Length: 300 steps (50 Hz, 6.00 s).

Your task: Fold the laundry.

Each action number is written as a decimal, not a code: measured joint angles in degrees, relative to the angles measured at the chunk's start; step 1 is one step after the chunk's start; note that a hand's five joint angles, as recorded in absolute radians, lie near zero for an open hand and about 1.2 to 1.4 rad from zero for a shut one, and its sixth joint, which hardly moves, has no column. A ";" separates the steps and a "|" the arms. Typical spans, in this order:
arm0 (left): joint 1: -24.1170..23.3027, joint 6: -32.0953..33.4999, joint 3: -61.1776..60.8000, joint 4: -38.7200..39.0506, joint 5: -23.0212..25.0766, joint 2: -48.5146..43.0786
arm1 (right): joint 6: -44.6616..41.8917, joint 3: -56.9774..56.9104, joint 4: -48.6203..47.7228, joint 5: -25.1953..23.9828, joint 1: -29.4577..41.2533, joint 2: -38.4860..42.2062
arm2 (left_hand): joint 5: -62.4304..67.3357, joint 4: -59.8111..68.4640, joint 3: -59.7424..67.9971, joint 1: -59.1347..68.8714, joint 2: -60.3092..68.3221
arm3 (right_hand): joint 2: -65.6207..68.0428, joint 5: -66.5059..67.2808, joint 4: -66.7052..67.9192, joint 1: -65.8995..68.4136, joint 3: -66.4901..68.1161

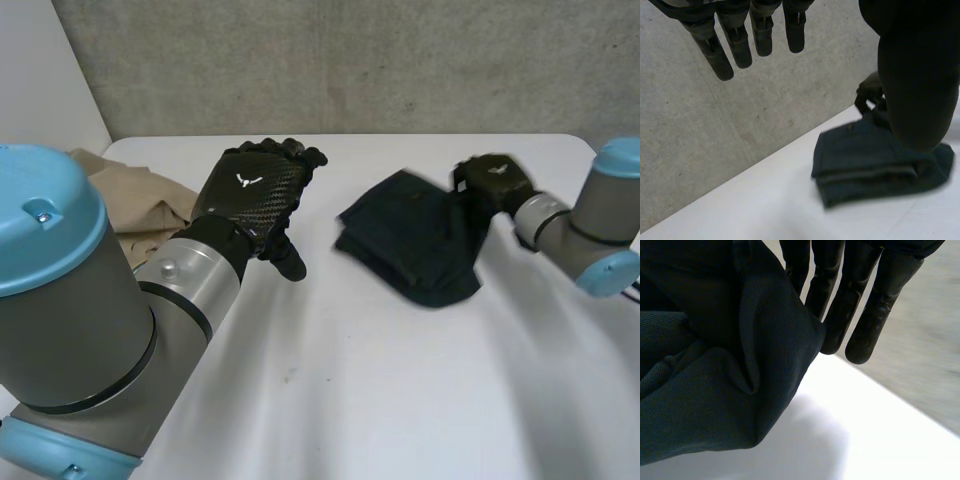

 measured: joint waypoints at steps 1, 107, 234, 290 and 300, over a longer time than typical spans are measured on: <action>0.00 -0.01 0.08 -0.01 -0.04 -0.14 | 0.01 -1.96 0.25 1.01 -0.65 1.03 | 0.00 0.00 0.00 0.00 0.00 | 0.00 0.00 0.00 0.00 0.00; 1.30 0.02 -0.48 -0.07 -0.43 0.68 | -50.07 5.40 20.66 29.59 -31.28 -11.80 | -0.01 -0.32 -0.38 -0.14 -0.17 | -54.28 -47.92 -54.82 -42.49 -57.24; 14.14 2.53 -12.66 1.09 4.35 -0.33 | -17.54 62.90 -5.48 14.70 8.89 -59.55 | -0.14 -1.33 -1.74 -2.18 -1.38 | -54.28 -47.92 -54.82 -42.49 -57.24; 15.51 -5.91 19.23 -11.51 4.78 -6.25 | -6.17 36.02 34.22 -0.69 15.54 -27.95 | 52.00 55.75 54.42 50.68 55.08 | -37.13 -34.08 -39.74 -30.69 -40.08; 15.52 -2.78 21.34 -11.51 4.77 -4.09 | -9.24 35.44 41.00 -9.79 14.06 -39.44 | 52.00 55.76 54.42 50.88 55.08 | -39.72 -35.99 -42.25 -30.63 -42.65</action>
